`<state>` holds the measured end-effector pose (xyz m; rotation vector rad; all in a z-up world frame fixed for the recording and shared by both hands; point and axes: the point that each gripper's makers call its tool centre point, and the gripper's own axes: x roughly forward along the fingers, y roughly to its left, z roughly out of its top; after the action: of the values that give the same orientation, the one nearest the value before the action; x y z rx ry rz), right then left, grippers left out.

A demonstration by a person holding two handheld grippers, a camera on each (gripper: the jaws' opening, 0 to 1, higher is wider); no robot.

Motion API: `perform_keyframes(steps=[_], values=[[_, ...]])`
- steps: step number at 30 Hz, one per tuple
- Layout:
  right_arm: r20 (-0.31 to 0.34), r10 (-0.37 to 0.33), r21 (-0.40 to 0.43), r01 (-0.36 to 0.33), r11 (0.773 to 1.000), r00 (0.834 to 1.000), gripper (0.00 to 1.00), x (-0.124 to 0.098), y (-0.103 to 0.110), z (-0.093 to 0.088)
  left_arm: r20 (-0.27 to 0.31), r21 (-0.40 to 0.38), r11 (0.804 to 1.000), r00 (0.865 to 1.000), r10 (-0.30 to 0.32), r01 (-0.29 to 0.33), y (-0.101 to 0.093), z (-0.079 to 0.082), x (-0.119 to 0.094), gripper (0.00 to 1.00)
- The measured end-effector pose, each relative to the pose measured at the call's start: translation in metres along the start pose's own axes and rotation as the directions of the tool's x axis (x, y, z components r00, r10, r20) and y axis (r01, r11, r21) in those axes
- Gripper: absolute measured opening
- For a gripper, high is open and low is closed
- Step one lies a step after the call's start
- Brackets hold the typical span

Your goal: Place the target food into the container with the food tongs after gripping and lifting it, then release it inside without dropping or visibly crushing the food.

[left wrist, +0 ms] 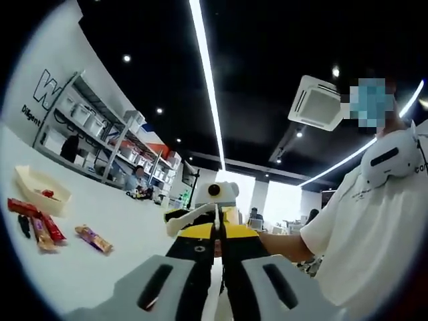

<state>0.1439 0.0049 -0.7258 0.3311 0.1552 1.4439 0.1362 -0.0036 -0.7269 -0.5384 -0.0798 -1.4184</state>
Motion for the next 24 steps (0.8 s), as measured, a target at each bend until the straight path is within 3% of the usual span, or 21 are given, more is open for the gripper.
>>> perform_keyframes(steps=[2, 6, 10, 15, 19, 21, 23, 24], values=[[-0.003, -0.004, 0.01, 0.004, 1.0, 1.0, 0.25, 0.001, -0.001, 0.001, -0.007, 0.007, 1.0, 1.0, 0.006, -0.006, 0.001, -0.002, -0.001, 0.02], [-0.057, 0.011, 0.029, -0.01, 1.0, 0.998, 0.24, -0.001, -0.001, -0.003, -0.098, 0.045, 0.999, 0.995, 0.005, 0.0, -0.002, -0.011, -0.003, 0.03], [-0.105, 0.002, 0.071, 0.006, 0.997, 0.994, 0.24, -0.001, -0.003, -0.005, -0.216, 0.097, 0.995, 0.976, 0.013, 0.009, -0.003, -0.02, -0.001, 0.03], [-0.157, 0.004, 0.068, 0.007, 0.998, 0.988, 0.24, 0.001, 0.0, -0.001, -0.291, 0.093, 0.995, 0.957, -0.002, 0.031, -0.006, -0.023, 0.005, 0.04], [-0.189, -0.005, 0.072, 0.019, 0.997, 0.982, 0.23, 0.008, 0.003, -0.002, -0.316, 0.076, 0.996, 0.948, -0.021, 0.048, -0.009, -0.032, 0.009, 0.04], [-0.168, -0.01, 0.066, 0.022, 0.998, 0.986, 0.23, 0.01, 0.004, 0.001, -0.313, 0.104, 0.993, 0.949, -0.025, 0.061, -0.011, -0.034, 0.01, 0.03], [-0.134, -0.017, 0.053, 0.025, 0.998, 0.991, 0.25, 0.012, 0.002, 0.008, -0.229, 0.09, 0.995, 0.973, -0.019, 0.04, -0.009, -0.027, 0.013, 0.03], [-0.135, -0.014, 0.052, 0.021, 0.998, 0.991, 0.26, 0.012, 0.003, 0.008, -0.206, 0.051, 0.998, 0.978, -0.035, 0.046, -0.012, -0.026, 0.013, 0.03]])
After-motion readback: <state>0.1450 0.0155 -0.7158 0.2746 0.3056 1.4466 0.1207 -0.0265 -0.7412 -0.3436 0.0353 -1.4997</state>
